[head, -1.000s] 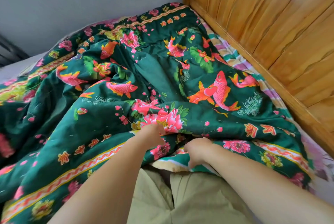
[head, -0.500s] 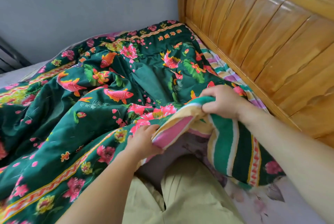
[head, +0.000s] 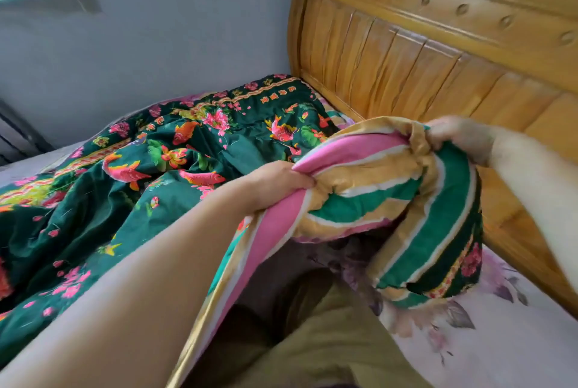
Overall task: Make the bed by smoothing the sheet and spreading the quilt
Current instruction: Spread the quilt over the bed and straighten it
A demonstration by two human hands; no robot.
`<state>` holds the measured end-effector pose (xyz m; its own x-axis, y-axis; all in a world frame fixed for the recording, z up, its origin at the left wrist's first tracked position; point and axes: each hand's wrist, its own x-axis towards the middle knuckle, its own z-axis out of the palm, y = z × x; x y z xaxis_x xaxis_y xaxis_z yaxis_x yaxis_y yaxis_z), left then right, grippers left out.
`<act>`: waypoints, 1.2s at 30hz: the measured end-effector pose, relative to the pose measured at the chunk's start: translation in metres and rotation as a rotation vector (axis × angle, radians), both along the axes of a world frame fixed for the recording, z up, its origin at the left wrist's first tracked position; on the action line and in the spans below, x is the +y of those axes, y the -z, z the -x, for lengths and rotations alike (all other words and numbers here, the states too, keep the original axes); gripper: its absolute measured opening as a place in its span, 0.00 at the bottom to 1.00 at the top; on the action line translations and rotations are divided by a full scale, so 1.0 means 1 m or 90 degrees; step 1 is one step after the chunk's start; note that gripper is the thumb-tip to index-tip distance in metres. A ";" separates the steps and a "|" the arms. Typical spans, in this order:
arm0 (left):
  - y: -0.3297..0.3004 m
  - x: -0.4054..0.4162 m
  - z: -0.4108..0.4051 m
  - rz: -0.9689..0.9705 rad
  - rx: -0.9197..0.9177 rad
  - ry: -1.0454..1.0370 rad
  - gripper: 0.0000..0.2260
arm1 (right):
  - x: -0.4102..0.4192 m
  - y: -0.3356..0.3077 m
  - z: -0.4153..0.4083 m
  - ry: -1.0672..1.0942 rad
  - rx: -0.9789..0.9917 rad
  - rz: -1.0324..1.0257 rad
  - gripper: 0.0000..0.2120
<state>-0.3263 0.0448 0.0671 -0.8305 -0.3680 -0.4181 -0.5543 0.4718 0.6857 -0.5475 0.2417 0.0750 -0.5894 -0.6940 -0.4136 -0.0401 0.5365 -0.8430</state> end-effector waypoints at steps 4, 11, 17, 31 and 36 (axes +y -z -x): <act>0.025 0.021 -0.007 -0.152 -0.120 0.032 0.12 | 0.039 0.022 -0.011 -0.016 -0.097 -0.155 0.24; 0.085 0.013 0.007 -0.203 -0.328 0.252 0.21 | 0.040 0.084 -0.042 -0.225 -0.145 -0.434 0.13; 0.143 -0.046 0.083 -0.117 -0.156 0.138 0.20 | -0.019 0.112 -0.005 -0.146 -0.044 -0.384 0.21; 0.330 -0.107 0.223 0.185 -0.391 0.300 0.44 | -0.107 0.330 0.076 -0.081 -0.019 -0.675 0.53; 0.370 -0.103 0.251 0.190 -0.484 0.229 0.50 | -0.123 0.363 0.070 -0.076 -0.003 -0.764 0.53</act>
<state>-0.5769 -0.0577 -0.3031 -0.4535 -0.3210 -0.8314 -0.5935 0.8047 0.0131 -0.6173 0.1189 -0.2879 -0.5446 0.0830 -0.8346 -0.1419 0.9716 0.1892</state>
